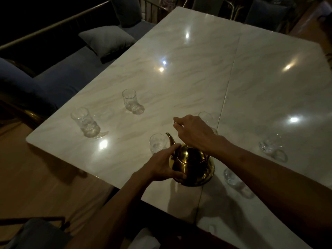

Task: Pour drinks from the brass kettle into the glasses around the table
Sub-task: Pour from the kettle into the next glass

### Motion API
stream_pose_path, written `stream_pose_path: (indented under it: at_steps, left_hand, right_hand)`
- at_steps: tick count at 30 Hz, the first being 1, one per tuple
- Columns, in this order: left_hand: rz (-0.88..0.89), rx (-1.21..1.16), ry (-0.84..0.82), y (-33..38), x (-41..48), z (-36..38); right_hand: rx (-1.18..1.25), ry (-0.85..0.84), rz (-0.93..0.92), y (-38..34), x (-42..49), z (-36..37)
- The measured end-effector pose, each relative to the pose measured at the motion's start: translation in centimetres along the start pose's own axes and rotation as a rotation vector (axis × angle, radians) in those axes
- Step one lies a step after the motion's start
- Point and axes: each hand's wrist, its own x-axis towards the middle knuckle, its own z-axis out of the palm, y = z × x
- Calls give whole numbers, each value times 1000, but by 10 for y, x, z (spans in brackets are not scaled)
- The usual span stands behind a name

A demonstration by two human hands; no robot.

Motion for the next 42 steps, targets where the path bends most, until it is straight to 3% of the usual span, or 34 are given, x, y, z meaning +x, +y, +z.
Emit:
stream_pose_path:
  at_steps: [15, 24, 32, 42]
  left_hand:
    - [73, 13, 266, 49, 18, -53]
    - [89, -54, 313, 15, 44, -127]
    - [59, -74, 236, -42, 76, -196]
    - [-12, -176, 94, -104, 107, -230]
  right_hand:
    - [-62, 128, -239, -27, 33, -70]
    - [-81, 220, -261, -74, 109, -64]
    - [-182, 58, -208, -122, 187, -40]
    - [-295, -144, -89, -149, 274, 5]
